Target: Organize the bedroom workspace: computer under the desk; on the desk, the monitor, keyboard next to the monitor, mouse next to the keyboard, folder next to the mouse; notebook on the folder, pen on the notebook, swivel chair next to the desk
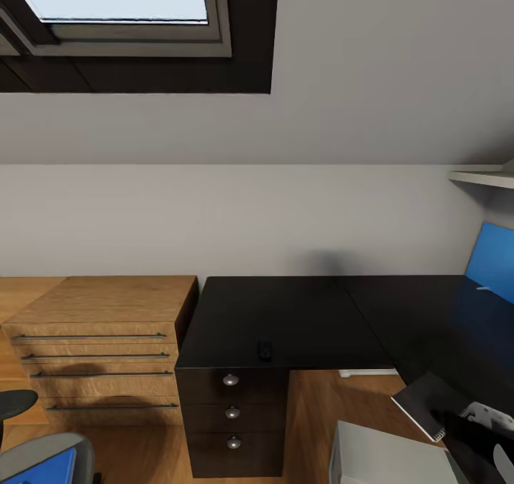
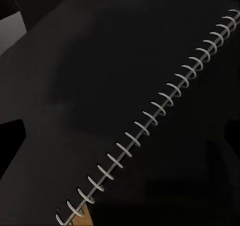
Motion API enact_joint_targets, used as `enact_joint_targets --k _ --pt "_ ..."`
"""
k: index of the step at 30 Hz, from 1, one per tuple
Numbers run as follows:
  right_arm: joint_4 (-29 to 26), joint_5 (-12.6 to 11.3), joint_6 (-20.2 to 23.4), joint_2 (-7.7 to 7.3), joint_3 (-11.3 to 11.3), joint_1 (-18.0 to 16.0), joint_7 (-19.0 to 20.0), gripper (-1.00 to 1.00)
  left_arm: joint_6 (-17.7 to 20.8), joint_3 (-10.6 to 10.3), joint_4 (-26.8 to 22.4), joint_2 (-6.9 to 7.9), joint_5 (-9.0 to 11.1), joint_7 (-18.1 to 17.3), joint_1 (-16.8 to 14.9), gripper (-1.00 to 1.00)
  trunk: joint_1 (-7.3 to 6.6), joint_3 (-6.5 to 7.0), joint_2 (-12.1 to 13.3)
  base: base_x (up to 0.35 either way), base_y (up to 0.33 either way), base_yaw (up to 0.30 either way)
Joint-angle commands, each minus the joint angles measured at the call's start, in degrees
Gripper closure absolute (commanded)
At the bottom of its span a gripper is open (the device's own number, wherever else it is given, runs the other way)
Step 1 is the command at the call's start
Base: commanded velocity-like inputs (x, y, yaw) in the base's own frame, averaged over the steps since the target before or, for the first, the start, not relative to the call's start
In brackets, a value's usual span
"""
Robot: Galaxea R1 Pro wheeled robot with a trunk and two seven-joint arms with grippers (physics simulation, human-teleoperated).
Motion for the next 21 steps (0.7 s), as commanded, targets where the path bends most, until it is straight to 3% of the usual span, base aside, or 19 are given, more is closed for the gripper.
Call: enact_joint_targets --k 1,15,21 --pt "-0.05 -0.36 -0.06 0.02 -0.25 -0.03 0.22 -1.0 -0.18 0.52 0.04 0.0 -0.53 -0.19 -0.03 -1.0 0.0 -0.07 -0.04 0.0 0.0 0.0" --pt "-0.35 -0.41 -5.7 0.0 -0.62 -0.03 -0.08 -1.0 -0.18 0.51 0.04 -0.05 -0.55 -0.19 -0.04 -1.0 0.0 -0.07 -0.04 0.0 0.0 0.0" --pt "-4.05 -0.44 -5.91 -0.03 -0.86 -0.03 -0.04 -1.0 -0.14 0.57 0.04 -0.01 -0.5 -0.19 -0.04 -1.0 0.0 -0.07 -0.04 0.0 0.0 0.0"
